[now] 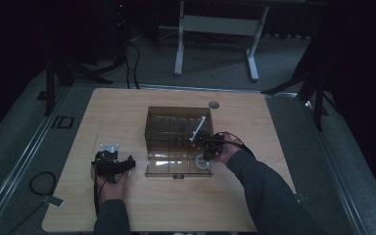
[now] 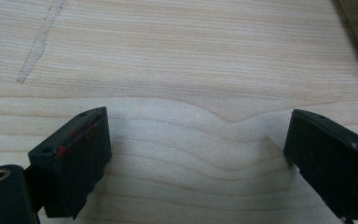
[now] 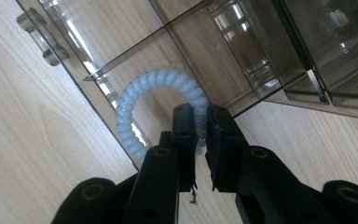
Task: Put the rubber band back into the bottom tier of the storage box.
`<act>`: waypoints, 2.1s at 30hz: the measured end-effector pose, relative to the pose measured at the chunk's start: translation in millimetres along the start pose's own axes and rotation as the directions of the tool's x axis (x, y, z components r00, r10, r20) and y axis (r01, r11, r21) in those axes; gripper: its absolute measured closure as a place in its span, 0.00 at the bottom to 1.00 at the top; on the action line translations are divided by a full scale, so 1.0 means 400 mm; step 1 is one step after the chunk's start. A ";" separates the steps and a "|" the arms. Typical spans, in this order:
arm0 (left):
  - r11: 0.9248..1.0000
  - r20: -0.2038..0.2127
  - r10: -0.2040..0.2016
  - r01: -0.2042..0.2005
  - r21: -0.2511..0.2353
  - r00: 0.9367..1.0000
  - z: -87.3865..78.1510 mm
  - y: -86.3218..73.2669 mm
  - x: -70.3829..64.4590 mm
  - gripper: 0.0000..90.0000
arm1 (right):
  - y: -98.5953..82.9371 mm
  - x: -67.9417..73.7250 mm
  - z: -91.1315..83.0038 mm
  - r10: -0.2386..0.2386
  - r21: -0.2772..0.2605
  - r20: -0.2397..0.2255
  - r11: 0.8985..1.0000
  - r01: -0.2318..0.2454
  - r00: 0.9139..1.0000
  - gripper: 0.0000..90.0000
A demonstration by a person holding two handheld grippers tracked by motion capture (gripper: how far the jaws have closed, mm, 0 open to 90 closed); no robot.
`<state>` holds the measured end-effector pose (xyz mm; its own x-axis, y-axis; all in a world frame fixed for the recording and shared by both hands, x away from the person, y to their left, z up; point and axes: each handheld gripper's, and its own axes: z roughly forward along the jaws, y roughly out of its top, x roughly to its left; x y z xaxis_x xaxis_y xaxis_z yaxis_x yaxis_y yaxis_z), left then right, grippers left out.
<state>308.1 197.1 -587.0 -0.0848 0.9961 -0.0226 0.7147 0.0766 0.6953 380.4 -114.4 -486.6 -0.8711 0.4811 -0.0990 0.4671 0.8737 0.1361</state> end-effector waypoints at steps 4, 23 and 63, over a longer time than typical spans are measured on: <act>1.000 0.000 0.000 0.000 0.000 1.000 0.000 0.000 0.000 0.08 | 0.007 0.005 0.011 -0.011 0.004 0.000 1.000 0.011 1.000 0.91; 1.000 0.000 0.000 0.000 0.000 1.000 0.000 0.000 0.000 0.08 | 0.021 0.021 0.059 -0.041 0.045 0.025 0.998 0.040 0.999 0.91; 1.000 0.000 -0.002 0.002 -0.002 1.000 0.000 0.000 0.000 0.08 | 0.005 0.033 0.039 -0.045 0.007 0.010 0.999 0.045 0.999 0.75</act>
<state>308.2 197.0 -587.1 -0.0862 0.9960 -0.0240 0.7134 0.0786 0.6963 372.1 -105.2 -503.1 -0.8898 0.4417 -0.1146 0.4282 0.8951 0.1244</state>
